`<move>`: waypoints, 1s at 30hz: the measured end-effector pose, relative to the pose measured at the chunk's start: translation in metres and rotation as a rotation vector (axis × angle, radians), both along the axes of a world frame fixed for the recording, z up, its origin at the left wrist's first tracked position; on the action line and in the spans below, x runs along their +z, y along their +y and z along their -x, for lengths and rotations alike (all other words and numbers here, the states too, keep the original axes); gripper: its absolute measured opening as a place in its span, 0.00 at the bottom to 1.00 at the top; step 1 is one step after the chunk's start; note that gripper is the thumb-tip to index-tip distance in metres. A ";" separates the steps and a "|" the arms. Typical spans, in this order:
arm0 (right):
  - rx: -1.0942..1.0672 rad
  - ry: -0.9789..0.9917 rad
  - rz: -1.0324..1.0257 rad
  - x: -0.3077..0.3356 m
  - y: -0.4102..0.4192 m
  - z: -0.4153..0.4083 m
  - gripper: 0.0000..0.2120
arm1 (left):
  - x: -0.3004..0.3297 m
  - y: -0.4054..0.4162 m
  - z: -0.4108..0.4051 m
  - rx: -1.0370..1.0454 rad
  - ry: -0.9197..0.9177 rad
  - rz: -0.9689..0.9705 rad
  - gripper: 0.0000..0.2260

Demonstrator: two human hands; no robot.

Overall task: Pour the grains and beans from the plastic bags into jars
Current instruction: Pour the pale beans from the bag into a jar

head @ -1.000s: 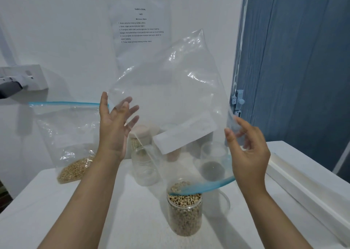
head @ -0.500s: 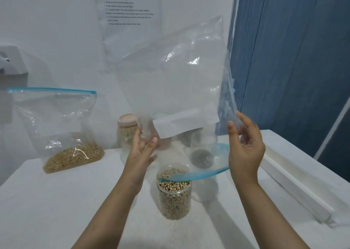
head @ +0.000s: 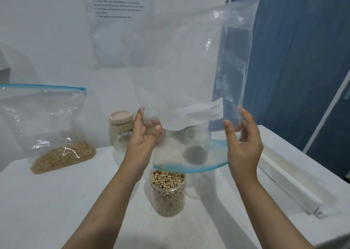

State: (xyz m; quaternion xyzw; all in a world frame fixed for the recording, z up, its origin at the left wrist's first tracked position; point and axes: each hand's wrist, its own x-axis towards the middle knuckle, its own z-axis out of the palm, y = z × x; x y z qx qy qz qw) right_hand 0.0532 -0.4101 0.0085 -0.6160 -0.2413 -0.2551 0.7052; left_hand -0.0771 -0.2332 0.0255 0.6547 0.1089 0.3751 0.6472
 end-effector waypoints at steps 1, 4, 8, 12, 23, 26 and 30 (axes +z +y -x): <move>-0.006 0.004 -0.007 0.001 -0.001 -0.001 0.20 | -0.001 0.000 0.000 0.001 0.004 -0.010 0.27; -0.015 -0.023 0.034 0.003 -0.002 -0.002 0.20 | -0.003 -0.001 -0.001 0.008 0.010 -0.007 0.29; -0.011 -0.002 0.005 0.000 0.000 -0.003 0.20 | -0.003 -0.001 -0.001 0.013 0.000 -0.004 0.28; -0.020 0.013 -0.017 -0.001 0.004 -0.004 0.20 | -0.004 0.002 0.000 0.004 -0.008 -0.005 0.27; 0.016 0.104 -0.019 0.001 0.018 -0.028 0.17 | -0.022 0.014 0.010 -0.048 0.147 -0.083 0.37; 0.026 0.141 -0.007 -0.002 0.025 -0.036 0.19 | -0.045 0.020 0.024 -0.043 0.302 -0.160 0.40; 0.025 0.115 0.037 -0.005 0.028 -0.038 0.17 | -0.064 0.024 0.035 -0.041 0.362 -0.181 0.38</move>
